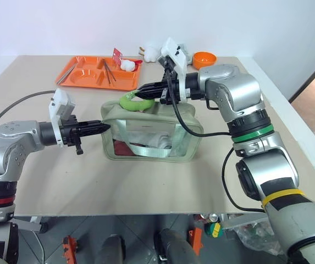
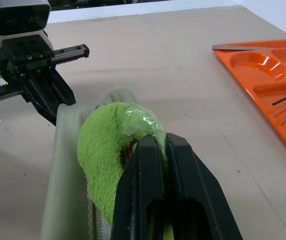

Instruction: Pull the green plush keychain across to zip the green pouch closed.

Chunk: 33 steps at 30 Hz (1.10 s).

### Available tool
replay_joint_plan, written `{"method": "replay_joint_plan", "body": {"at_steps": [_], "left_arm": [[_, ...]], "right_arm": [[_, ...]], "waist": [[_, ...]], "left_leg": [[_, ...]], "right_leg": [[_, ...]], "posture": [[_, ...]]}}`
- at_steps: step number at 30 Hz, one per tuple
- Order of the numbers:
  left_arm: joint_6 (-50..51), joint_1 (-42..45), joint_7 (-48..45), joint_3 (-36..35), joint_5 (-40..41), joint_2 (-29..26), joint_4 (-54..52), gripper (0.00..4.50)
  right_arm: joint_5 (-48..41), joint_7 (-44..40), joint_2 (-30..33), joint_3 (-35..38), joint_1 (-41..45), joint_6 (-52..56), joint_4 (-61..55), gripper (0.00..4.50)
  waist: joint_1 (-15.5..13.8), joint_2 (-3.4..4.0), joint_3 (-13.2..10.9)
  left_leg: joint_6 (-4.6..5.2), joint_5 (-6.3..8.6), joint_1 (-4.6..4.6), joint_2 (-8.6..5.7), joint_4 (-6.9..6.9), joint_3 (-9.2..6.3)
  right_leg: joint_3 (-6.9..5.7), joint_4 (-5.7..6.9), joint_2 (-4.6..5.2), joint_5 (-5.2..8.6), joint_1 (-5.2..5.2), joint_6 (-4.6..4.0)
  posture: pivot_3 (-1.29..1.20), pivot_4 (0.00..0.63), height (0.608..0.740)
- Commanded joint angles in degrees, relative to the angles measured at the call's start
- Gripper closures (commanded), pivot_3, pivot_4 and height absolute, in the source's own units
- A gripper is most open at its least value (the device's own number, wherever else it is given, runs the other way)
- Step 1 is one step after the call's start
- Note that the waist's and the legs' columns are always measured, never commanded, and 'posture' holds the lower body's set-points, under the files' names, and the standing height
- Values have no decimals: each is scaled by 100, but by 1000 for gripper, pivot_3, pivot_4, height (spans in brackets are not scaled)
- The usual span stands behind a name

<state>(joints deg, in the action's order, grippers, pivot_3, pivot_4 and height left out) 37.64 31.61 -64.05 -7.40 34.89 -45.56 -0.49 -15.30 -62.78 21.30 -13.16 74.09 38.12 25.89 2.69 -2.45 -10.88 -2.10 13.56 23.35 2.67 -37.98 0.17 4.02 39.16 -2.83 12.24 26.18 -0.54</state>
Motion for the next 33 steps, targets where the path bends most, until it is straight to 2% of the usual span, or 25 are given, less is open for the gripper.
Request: {"method": "replay_joint_plan", "body": {"at_steps": [1,18,22,25,29,33], "left_arm": [[-48,50,17,-109,49,0,-66,4500],[-56,-10,14,-89,77,50,-76,4500],[-56,-25,9,-91,80,52,-81,4500],[-53,-32,11,-90,79,53,-79,4500],[-37,-71,8,-121,98,35,-113,4500],[4,-107,13,-158,130,-11,-153,4500]], "right_arm": [[-29,-144,290,258,263,-44,-266,4479],[571,-1310,2602,320,338,-1113,-662,4479],[1126,-1599,3361,175,-180,-2270,-917,4479],[1903,-1451,4060,-13,-893,-3478,-952,4479],[1944,-1197,4147,207,-1466,-3534,-1066,4479],[1920,-596,3944,457,-2655,-3319,-1538,4479]], "waist": [[-2,0,0],[-9,2,-2],[-20,2,-2],[-26,1,-1],[8,14,-8],[-1,10,-5]], "left_leg": [[0,0,0,0,0,0],[0,0,0,-8,3,3],[0,0,1,-11,3,2],[0,1,-2,-15,5,6],[0,0,-7,-22,4,32],[0,0,-16,-12,3,26]], "right_leg": [[0,0,0,0,0,0],[2,-4,7,5,0,6],[0,-7,11,8,-2,10],[3,-12,17,12,-7,16],[26,-7,23,8,-1,27],[22,-5,14,8,-10,23]], "posture": [[0,150,740],[0,150,740],[0,150,740],[0,150,740],[0,150,740],[0,150,740]]}}
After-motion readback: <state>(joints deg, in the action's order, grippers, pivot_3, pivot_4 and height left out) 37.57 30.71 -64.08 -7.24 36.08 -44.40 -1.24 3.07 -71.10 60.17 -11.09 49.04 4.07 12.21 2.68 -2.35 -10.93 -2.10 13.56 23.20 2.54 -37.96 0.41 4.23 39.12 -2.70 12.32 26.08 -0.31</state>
